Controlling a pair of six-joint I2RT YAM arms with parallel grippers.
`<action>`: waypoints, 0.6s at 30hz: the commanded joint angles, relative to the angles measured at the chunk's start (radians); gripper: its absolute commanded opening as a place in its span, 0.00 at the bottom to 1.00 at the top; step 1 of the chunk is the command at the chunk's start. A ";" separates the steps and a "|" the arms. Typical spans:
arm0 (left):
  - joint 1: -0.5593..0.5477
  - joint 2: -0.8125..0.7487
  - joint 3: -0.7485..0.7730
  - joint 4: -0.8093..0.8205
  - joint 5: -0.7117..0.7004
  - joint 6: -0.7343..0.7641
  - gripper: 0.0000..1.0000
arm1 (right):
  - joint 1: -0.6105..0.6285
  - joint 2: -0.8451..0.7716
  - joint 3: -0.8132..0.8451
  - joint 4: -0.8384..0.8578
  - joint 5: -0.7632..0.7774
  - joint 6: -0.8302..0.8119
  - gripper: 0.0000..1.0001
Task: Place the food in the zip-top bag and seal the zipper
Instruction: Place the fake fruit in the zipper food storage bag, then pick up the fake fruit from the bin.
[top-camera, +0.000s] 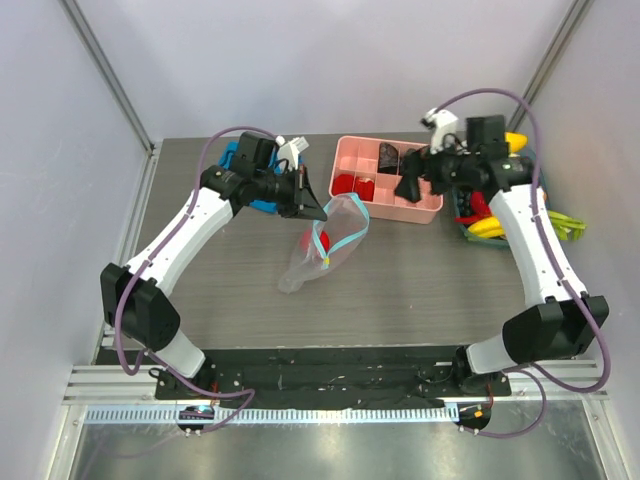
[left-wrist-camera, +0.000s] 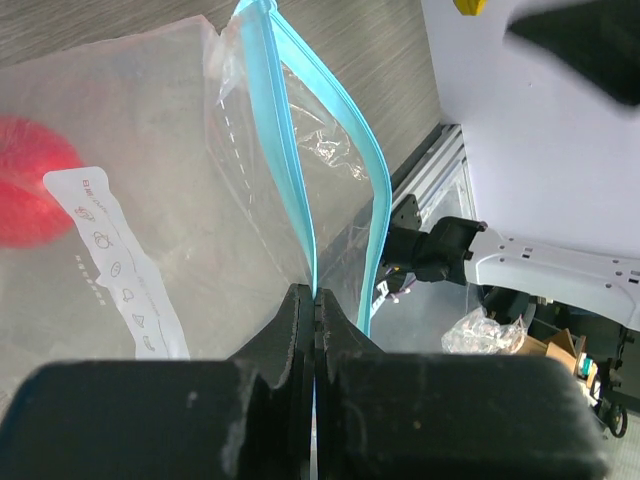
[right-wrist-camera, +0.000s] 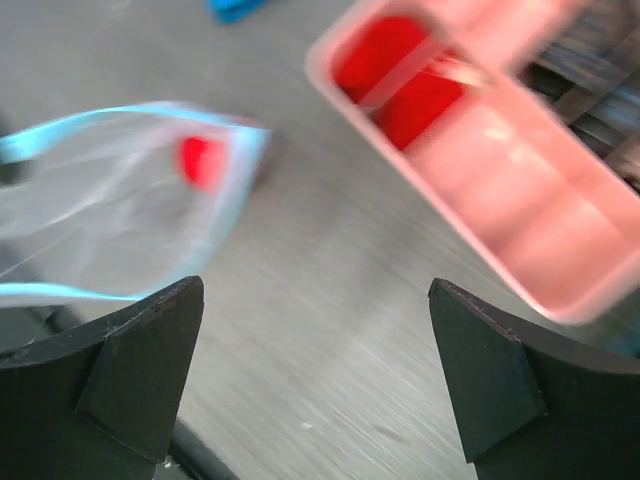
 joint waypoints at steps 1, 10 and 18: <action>0.005 -0.005 0.041 0.016 0.009 0.001 0.00 | -0.214 0.035 0.059 -0.093 0.045 -0.067 1.00; 0.003 -0.009 0.033 0.011 -0.022 0.004 0.00 | -0.407 0.181 0.131 -0.206 0.360 -0.026 1.00; 0.005 -0.006 0.039 -0.012 -0.030 0.029 0.00 | -0.421 0.233 0.100 -0.150 0.467 0.097 1.00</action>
